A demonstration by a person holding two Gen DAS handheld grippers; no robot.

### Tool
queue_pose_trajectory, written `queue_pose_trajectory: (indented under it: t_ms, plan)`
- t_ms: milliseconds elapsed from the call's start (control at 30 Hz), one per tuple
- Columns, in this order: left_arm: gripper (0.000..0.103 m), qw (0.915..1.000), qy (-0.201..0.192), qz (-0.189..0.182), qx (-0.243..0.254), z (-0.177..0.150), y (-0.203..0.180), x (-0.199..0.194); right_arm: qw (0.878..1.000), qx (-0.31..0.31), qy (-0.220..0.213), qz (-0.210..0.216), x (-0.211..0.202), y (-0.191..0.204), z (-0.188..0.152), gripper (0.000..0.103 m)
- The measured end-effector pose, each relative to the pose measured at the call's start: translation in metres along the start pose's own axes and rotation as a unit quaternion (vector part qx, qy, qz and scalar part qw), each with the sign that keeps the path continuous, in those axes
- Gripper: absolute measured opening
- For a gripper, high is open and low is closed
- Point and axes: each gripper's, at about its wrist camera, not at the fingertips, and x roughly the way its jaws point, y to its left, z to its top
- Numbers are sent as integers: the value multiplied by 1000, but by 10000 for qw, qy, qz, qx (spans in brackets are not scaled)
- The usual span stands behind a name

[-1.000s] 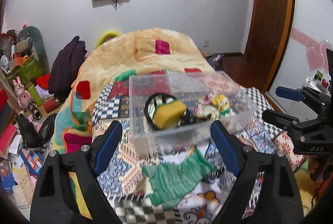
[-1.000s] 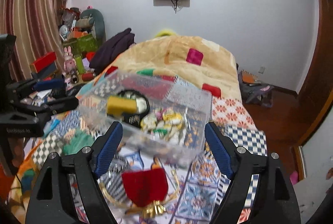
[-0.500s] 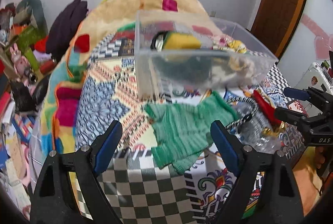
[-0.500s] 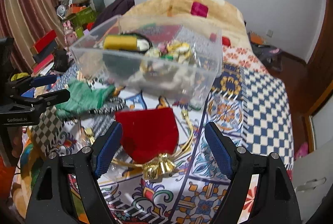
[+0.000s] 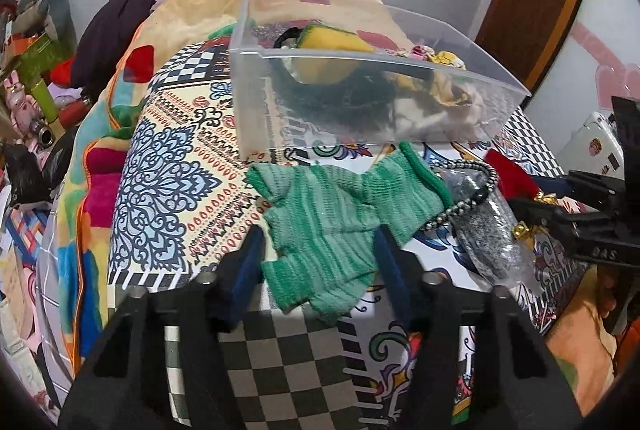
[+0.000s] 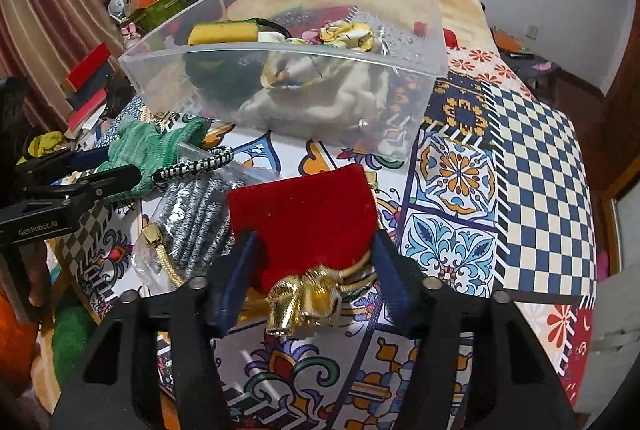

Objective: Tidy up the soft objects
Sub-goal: 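Grasp the green knitted glove with left tool while right tool grasps red velvet pouch, then lift the glove and red pouch and carry them over the box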

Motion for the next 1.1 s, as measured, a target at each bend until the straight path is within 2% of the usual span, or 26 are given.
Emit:
queue_pose_trajectory:
  t_ms: [33, 100, 267, 533, 800, 1100]
  plan:
    - [47, 10000, -5, 0, 12, 0, -1, 0, 10000, 9, 0, -7, 0, 0, 0, 43]
    - [35, 10000, -15, -11, 41, -2, -3, -1, 10000, 39, 13, 7, 0, -1, 0, 35]
    - [27, 9999, -116, 0, 61, -3, -4, -10, 10000, 23, -84, 19, -5, -1, -1, 15]
    - [23, 9981, -617, 10, 69, 6, -4, -46, 9983, -101, -581, 6, -31, 3, 3, 14]
    - [23, 9916, -1284, 11, 136, 27, -10, -88, 9937, -182, -1102, -102, -60, 7, 13, 14]
    - [23, 9818, -1893, 80, 108, 55, -10, -120, 9797, -72, -1991, -228, -105, 6, 45, 14]
